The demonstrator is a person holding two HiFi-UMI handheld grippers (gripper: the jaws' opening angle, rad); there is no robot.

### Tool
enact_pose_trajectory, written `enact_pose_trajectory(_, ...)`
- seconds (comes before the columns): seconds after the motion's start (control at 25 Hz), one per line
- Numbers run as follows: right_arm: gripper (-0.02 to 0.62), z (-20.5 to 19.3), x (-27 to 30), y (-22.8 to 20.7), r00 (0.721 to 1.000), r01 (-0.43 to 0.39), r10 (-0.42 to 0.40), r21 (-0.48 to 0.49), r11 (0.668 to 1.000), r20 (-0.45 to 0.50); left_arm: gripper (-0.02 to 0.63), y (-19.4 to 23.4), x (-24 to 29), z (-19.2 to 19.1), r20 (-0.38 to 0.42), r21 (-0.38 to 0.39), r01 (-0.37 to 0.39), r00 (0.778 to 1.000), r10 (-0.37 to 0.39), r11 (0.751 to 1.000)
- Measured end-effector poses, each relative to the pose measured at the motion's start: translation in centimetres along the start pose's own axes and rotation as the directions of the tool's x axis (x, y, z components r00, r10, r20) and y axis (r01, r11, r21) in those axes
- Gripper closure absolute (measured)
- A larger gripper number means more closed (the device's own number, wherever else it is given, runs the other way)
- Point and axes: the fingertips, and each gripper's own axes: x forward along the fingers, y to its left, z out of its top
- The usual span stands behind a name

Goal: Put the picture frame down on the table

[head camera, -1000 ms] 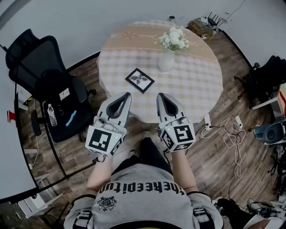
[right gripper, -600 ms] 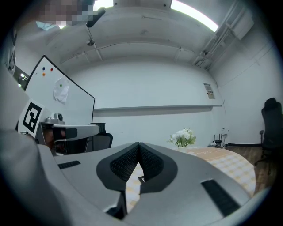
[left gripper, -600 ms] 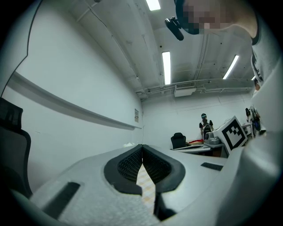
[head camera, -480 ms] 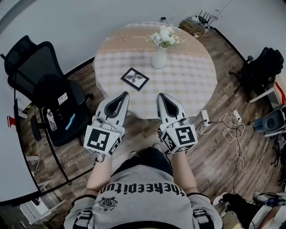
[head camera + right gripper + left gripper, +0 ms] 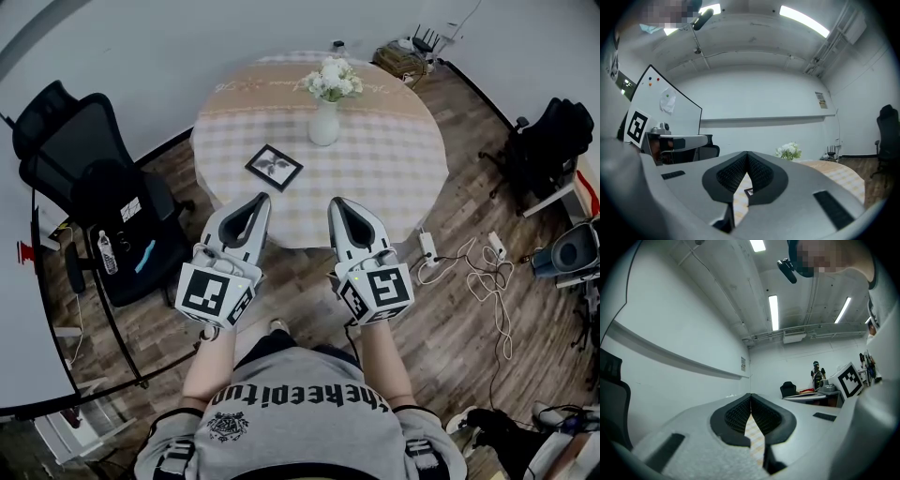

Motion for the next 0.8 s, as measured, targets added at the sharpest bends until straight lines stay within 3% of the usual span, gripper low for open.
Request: enact_pose_trajectory(0.8, 0.589, 2.3, -8.6, -1.5, 0.997, -0.073, 0.074, -0.006, 0.997, 0.017, 0.591, -8.9, -2.4, 2.6, 0.032, 0.011, -0.08, 0.996, 0.079, 0.997)
